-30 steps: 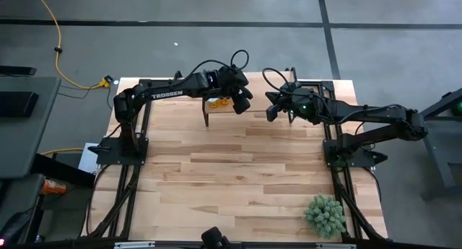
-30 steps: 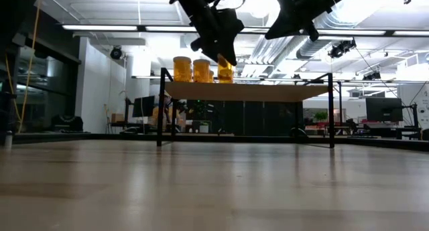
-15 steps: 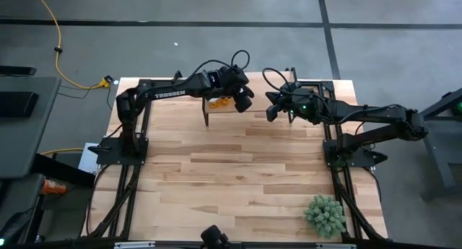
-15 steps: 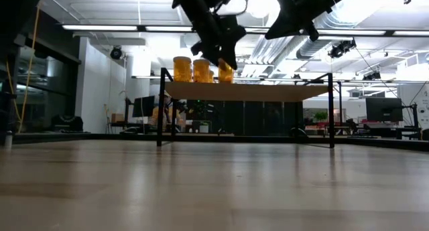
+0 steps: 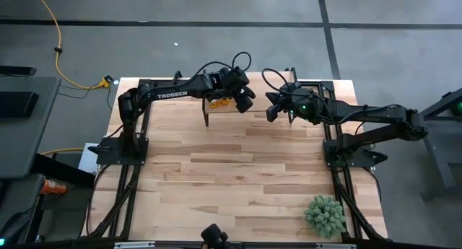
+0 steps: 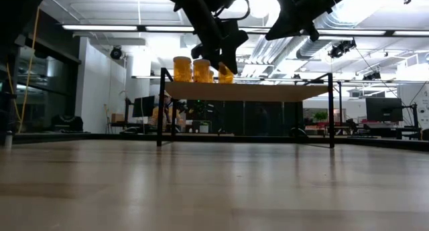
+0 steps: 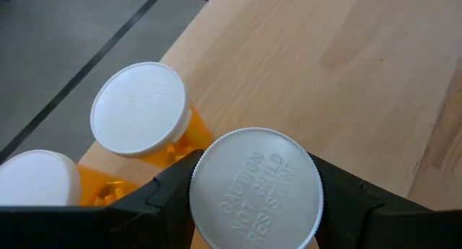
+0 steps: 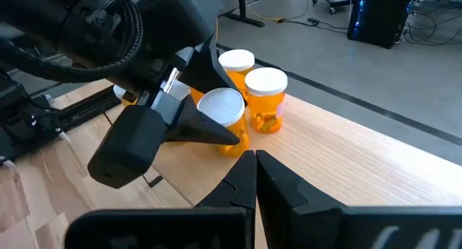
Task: Pick and place medicine bottles onto shelf by color
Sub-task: Put the orange pill bottle on the shelf aligned with the other orange pill bottle, then return to Home Position
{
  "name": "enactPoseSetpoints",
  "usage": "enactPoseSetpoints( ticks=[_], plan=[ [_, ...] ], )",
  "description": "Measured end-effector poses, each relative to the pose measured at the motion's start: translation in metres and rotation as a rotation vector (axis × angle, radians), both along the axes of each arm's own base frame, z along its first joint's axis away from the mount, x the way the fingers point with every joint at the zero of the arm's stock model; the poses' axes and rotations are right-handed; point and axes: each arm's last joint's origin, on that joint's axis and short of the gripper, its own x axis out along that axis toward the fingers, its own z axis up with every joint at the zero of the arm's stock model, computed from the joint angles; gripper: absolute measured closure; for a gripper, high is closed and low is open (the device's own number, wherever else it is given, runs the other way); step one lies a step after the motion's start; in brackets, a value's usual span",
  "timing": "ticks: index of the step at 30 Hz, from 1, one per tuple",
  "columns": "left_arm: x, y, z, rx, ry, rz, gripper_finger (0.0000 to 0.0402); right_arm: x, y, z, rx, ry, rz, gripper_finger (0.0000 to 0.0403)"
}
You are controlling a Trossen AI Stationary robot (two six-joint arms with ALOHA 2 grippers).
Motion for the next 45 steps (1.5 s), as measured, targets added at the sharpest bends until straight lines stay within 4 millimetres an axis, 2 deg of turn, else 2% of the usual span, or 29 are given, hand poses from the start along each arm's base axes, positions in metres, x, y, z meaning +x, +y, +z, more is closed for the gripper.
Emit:
enactPoseSetpoints(
  ticks=[6, 18, 30, 36, 41, 45],
  plan=[
    [-0.001, 0.001, 0.000, 0.004, -0.009, 0.034, 0.0186, 0.000, 0.000, 0.000, 0.001, -0.001, -0.001, 0.0403],
    [-0.001, 0.001, 0.005, 0.004, -0.020, 0.031, 0.0121, 0.000, 0.000, 0.000, 0.001, -0.001, -0.001, 0.0403],
    [0.001, 0.001, 0.048, 0.029, -0.108, -0.017, 0.0111, 0.000, 0.000, 0.000, 0.005, -0.001, 0.007, 0.0403],
    [-0.004, -0.004, 0.078, 0.002, -0.132, -0.102, 0.0112, 0.000, 0.000, 0.000, 0.001, 0.004, 0.019, 0.0403],
    [-0.016, -0.024, 0.101, -0.088, -0.186, -0.231, 0.0122, 0.001, 0.002, -0.001, 0.003, 0.027, 0.069, 0.0403],
    [-0.033, -0.044, 0.107, -0.076, -0.215, -0.267, 0.0158, 0.000, 0.003, -0.004, 0.018, 0.056, 0.105, 0.0403]
  ],
)
